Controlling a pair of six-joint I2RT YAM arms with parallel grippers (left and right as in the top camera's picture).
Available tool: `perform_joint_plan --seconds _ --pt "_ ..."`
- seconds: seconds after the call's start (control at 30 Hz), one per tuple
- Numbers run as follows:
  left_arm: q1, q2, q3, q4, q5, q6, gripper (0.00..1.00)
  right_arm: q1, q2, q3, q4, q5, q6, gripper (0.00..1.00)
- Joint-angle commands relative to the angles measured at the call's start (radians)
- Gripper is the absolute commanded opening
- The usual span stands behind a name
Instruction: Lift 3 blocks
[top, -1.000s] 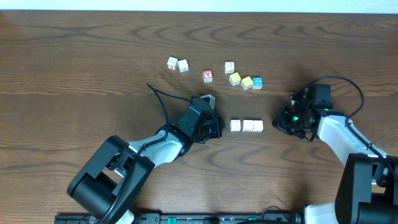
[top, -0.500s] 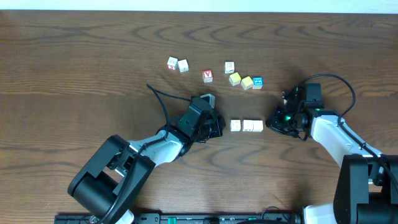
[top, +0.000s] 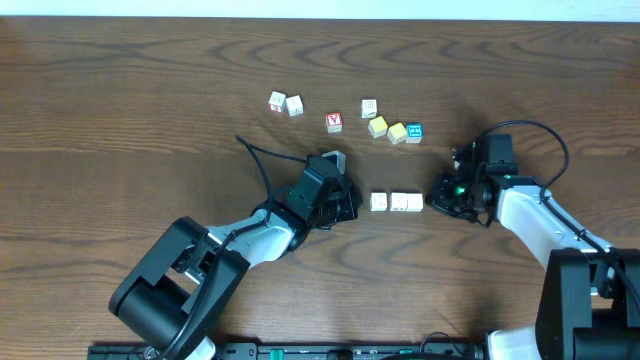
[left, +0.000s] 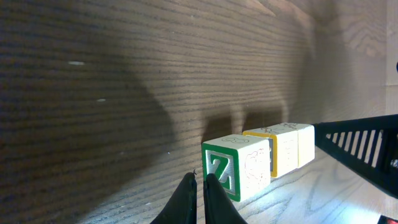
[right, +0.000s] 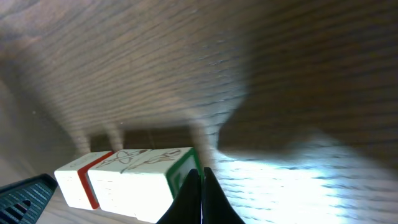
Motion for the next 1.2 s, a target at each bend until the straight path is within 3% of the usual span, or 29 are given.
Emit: perform_joint_plan --seconds 0.0,1.17 --pt "-0.001 0.017 0.000 0.002 -0.013 -0.002 0.08 0.025 0.003 -0.015 0.008 0.010 0.023 0.01" --pt "-0.027 0.017 0.000 0.013 -0.060 -0.002 0.08 0.025 0.003 -0.020 0.029 0.010 0.023 0.01"
